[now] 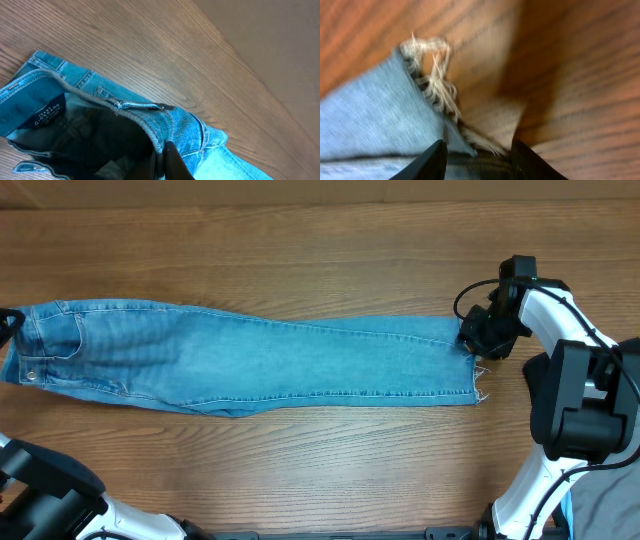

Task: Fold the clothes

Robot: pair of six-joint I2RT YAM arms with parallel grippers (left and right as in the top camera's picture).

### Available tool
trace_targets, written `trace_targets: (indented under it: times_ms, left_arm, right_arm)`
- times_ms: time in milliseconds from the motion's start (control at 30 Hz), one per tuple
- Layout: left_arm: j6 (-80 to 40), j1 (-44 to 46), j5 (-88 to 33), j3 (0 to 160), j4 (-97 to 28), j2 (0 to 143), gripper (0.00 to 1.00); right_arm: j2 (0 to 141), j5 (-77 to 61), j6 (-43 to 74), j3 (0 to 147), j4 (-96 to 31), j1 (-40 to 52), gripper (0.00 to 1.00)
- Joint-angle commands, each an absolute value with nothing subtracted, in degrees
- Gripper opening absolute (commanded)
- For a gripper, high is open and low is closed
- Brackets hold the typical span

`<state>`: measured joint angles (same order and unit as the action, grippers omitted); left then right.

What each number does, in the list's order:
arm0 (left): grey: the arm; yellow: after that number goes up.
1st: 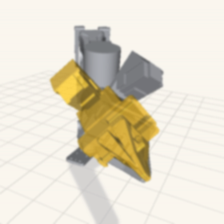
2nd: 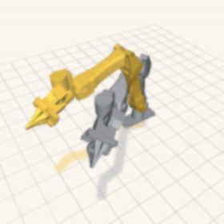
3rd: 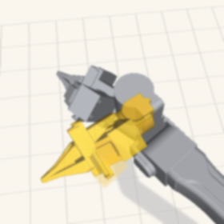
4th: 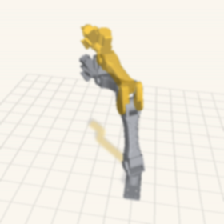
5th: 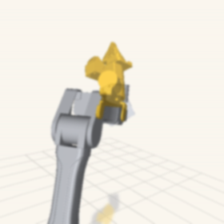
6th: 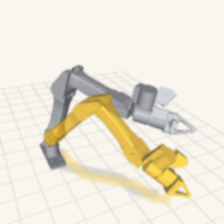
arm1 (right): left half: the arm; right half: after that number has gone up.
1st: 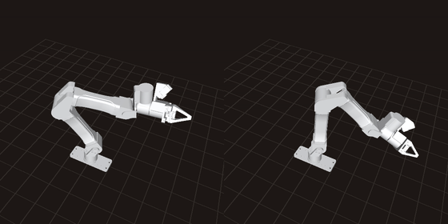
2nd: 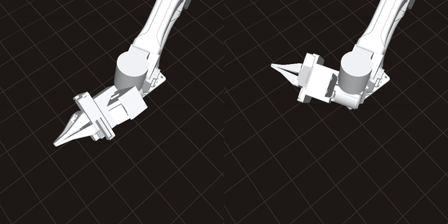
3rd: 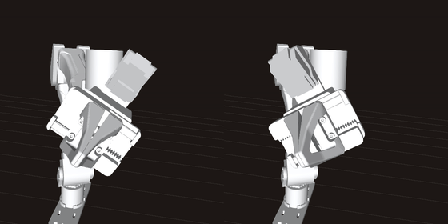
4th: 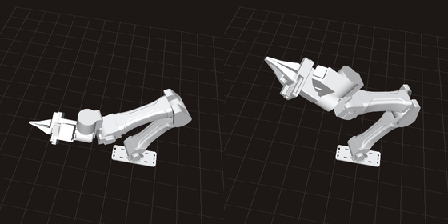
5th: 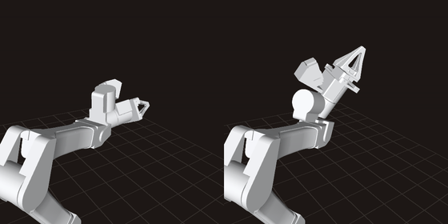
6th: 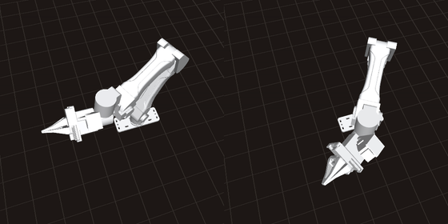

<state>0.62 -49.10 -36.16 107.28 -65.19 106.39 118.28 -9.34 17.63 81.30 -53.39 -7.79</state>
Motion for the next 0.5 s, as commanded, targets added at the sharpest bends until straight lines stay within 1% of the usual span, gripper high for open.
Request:
trace_targets:
  times_ms: [0,100,167,367,467]
  left_arm:
    - [1.78,-48.73,-36.45,108.55,-65.23,104.12,0.04]
    - [1.80,-48.73,-36.45,108.55,-65.17,104.12,0.04]
    - [1.80,-48.73,-36.45,108.55,-65.10,104.12,0.04]
    - [1.80,-48.73,-36.45,108.55,-64.99,104.12,0.05]
    - [1.80,-48.73,-36.45,108.55,-64.88,104.12,0.05]
  right_arm:
    - [120.25,-9.87,12.99,81.01,-56.55,-8.40,0.45]
    - [120.25,-9.52,11.81,81.14,-58.48,-9.13,0.44]
    - [120.25,-9.54,11.44,81.23,-59.11,-9.74,0.38]
    - [120.22,-12.80,8.43,83.85,-60.71,-11.31,0.36]
    - [120.22,-17.28,5.80,85.45,-61.71,-11.42,0.24]
